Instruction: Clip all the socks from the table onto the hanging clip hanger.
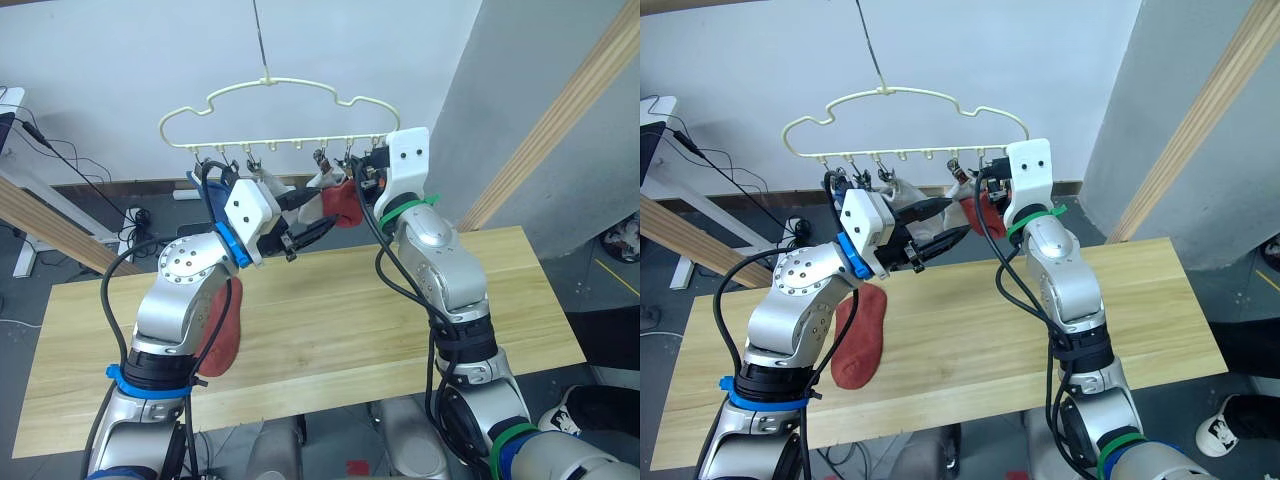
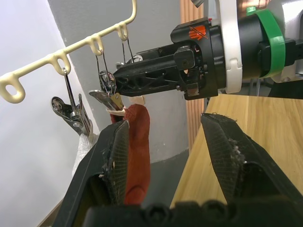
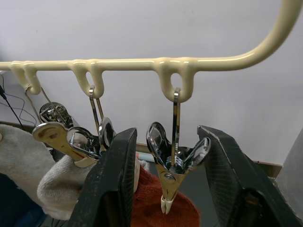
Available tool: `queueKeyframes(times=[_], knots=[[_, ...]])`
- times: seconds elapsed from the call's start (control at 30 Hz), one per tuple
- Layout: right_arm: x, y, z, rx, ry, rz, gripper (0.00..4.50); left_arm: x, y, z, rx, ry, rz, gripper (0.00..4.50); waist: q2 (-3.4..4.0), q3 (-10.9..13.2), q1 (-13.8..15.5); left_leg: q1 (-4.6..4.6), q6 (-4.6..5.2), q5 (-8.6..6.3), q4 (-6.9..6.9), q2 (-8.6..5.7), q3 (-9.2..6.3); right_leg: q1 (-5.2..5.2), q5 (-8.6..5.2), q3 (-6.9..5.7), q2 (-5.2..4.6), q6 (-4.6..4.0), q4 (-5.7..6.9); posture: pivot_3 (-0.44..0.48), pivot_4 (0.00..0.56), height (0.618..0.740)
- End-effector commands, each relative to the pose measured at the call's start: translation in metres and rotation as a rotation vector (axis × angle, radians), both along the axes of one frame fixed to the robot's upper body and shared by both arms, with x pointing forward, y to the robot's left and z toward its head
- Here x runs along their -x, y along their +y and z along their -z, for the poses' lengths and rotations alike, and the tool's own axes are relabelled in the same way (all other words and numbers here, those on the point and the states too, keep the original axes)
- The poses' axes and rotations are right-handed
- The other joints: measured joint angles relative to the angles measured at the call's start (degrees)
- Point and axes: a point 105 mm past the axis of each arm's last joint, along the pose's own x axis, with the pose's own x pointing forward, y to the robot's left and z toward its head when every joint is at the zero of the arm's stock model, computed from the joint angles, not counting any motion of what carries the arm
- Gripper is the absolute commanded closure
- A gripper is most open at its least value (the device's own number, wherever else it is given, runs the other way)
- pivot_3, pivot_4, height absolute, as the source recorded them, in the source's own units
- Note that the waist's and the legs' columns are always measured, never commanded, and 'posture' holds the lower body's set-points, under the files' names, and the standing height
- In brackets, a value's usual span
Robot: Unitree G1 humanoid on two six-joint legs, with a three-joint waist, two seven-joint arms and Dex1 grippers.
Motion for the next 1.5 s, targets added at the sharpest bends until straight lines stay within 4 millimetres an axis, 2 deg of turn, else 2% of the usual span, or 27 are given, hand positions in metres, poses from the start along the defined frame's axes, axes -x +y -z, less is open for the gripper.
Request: queueKeyframes(times=[0.03,0.1,0.23,0.33,0.47,0.8,1.0,1.1,1.23,1.33,1.43,1.5], knots=[[0.006,0.006,-0.018,-0.014,-0.072,-0.025,2.58,0.005,-0.004,-0.005,0.004,-0.030,0.013,1.81,0.00,0.00,0.00,0.00,0.00,0.00,0.00,0.00,0.00,0.00,0.00,0.00,0.00,0.00,0.00,-0.223,0.317,0.731],[0.006,0.006,-0.018,-0.014,-0.076,-0.022,2.98,0.005,-0.004,-0.004,0.004,-0.029,0.012,1.81,0.00,0.00,0.00,0.00,0.00,0.00,0.00,0.00,0.00,0.00,0.00,0.00,0.00,0.00,0.00,-0.223,0.317,0.731],[0.005,0.004,-0.019,-0.015,-0.083,-0.015,4.14,0.006,-0.003,-0.001,0.005,-0.019,0.006,1.81,0.00,0.00,0.00,0.00,0.00,0.00,0.00,0.00,0.00,0.00,0.00,0.00,0.00,0.00,0.01,-0.224,0.318,0.731],[0.005,0.004,-0.019,-0.014,-0.085,-0.014,4.35,0.007,-0.001,0.003,0.008,-0.009,-0.011,1.81,0.00,0.00,-0.01,0.00,0.00,0.00,0.00,0.00,0.00,0.00,0.00,0.00,0.00,0.00,0.01,-0.226,0.315,0.731],[0.006,0.003,-0.018,-0.011,-0.087,-0.015,4.35,0.009,0.004,0.009,0.017,0.005,-0.048,1.81,0.00,0.00,0.00,0.01,0.00,0.00,0.00,0.00,0.00,0.00,0.00,0.01,0.00,0.00,0.00,-0.226,0.311,0.731],[0.008,0.002,-0.020,-0.006,-0.106,-0.030,4.35,0.017,0.046,0.059,-0.044,0.054,-0.340,1.81,0.02,-0.01,-0.02,0.02,0.00,0.00,0.00,0.02,0.01,-0.02,0.00,0.04,-0.01,0.00,0.04,-0.217,0.309,0.731],[0.007,0.003,-0.021,-0.008,-0.109,-0.036,4.35,0.024,0.057,0.074,-0.021,0.118,-0.396,1.81,0.02,-0.01,0.14,0.02,0.00,0.00,0.00,0.01,0.00,-0.02,0.00,0.03,-0.01,0.00,0.05,-0.215,0.311,0.731],[0.007,0.002,-0.020,-0.007,-0.105,-0.032,4.35,0.021,0.092,0.093,0.112,0.219,-0.633,1.81,0.03,-0.02,0.09,0.03,0.00,0.00,0.00,0.01,0.04,-0.02,0.00,0.07,-0.02,0.00,0.02,-0.218,0.314,0.731],[0.007,0.001,-0.017,0.000,-0.094,-0.031,4.35,0.020,0.137,0.117,0.247,0.333,-0.911,0.99,0.03,-0.02,0.14,0.01,0.01,-0.01,0.00,0.03,0.02,-0.03,0.00,0.02,-0.02,0.00,0.03,-0.220,0.318,0.731],[0.007,0.000,-0.017,0.003,-0.091,-0.032,4.35,0.023,0.148,0.138,0.229,0.416,-0.995,0.05,0.03,-0.02,0.13,0.05,0.01,0.00,0.01,0.03,0.03,-0.02,0.00,0.02,-0.01,0.00,0.10,-0.220,0.320,0.731],[0.007,0.001,-0.016,0.004,-0.087,-0.036,4.35,0.026,0.153,0.164,0.205,0.543,-1.055,0.00,0.03,-0.02,0.12,0.06,0.01,0.00,0.03,0.00,0.04,0.00,0.00,0.03,-0.01,0.00,0.10,-0.218,0.321,0.731],[0.007,0.002,-0.016,0.004,-0.086,-0.040,4.35,0.025,0.153,0.170,0.209,0.572,-1.062,0.00,0.03,-0.02,0.11,0.05,0.01,0.00,0.03,0.00,0.04,0.00,0.00,0.03,-0.01,0.00,0.09,-0.221,0.322,0.731]])
